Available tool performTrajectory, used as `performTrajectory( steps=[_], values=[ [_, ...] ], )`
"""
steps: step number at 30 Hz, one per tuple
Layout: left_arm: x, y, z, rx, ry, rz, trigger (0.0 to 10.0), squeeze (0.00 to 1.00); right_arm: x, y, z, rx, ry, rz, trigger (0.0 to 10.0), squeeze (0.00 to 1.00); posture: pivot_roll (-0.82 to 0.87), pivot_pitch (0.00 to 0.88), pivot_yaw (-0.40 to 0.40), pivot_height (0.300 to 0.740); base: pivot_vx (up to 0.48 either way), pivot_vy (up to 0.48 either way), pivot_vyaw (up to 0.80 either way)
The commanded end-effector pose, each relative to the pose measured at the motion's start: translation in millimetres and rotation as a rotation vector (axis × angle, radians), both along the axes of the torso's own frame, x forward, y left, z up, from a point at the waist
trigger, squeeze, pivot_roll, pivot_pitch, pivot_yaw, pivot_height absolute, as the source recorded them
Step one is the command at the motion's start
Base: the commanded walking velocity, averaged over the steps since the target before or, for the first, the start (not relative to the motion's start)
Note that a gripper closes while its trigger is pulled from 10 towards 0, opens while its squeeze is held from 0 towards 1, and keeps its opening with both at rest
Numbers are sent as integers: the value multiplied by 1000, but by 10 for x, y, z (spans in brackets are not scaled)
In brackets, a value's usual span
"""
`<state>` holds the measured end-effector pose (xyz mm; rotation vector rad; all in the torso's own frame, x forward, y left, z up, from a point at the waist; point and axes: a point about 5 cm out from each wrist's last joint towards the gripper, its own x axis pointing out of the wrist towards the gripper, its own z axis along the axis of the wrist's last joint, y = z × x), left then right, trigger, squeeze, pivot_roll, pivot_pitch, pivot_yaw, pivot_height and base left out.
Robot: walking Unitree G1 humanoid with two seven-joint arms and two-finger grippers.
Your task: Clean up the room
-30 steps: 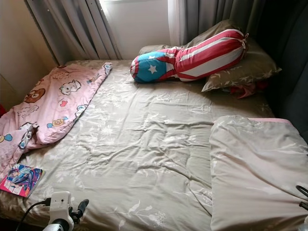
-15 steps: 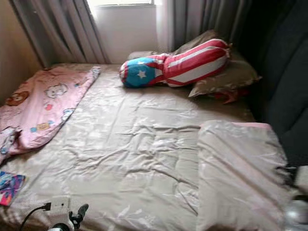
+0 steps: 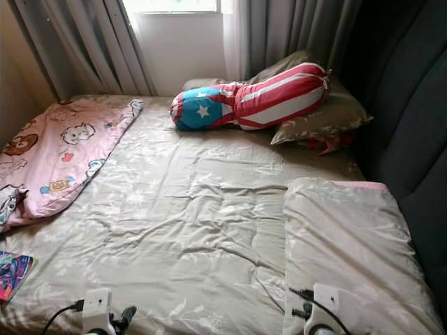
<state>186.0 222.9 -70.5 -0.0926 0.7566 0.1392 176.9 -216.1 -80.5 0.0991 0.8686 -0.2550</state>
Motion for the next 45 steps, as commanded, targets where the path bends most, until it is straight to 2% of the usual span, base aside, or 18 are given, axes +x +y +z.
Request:
performTrajectory(
  steps=[1, 3, 8, 11, 26, 30, 38, 45],
  values=[
    [-122, 104, -49, 16, 63, 14, 10000, 0, -43, 77, -41, 12, 39, 29, 10000, 0, -41, 0, 12, 740, 0, 0, 0],
    [-167, 139, -67, 15, 83, 40, 10000, 0, -52, 116, -53, 24, 47, 49, 10000, 0, -41, 0, 12, 740, 0, 0, 0],
    [-185, 83, -95, 13, 112, 14, 10000, 0, -59, 152, -66, 30, 65, 72, 10000, 0, -48, 0, 20, 740, 0, 0, 0],
    [-193, 78, -105, 18, 131, 11, 10000, 0, -78, 177, -80, 25, 84, 115, 10000, 0, -48, 0, 25, 740, 0, 0, 800],
    [-167, 89, -91, 26, 127, -5, 10000, 0, -227, 181, -147, 40, 139, 111, 10000, 0, -47, 0, 28, 740, 0, 0, 800],
    [-159, 87, -88, 26, 123, -3, 10000, 0, -229, 182, -149, 41, 145, 118, 10000, 0, -42, 0, 20, 740, 0, 0, 800],
    [-144, 89, -79, 28, 115, -1, 10000, 0, -136, 227, -121, 44, 136, 122, 10000, 0, -39, 0, 17, 740, 0, 0, 800],
    [-148, 88, -82, 31, 118, -4, 10000, 0, -129, 263, -124, 53, 136, 114, 10000, 0, -36, 0, 18, 740, 0, 0, 0]
  ],
)
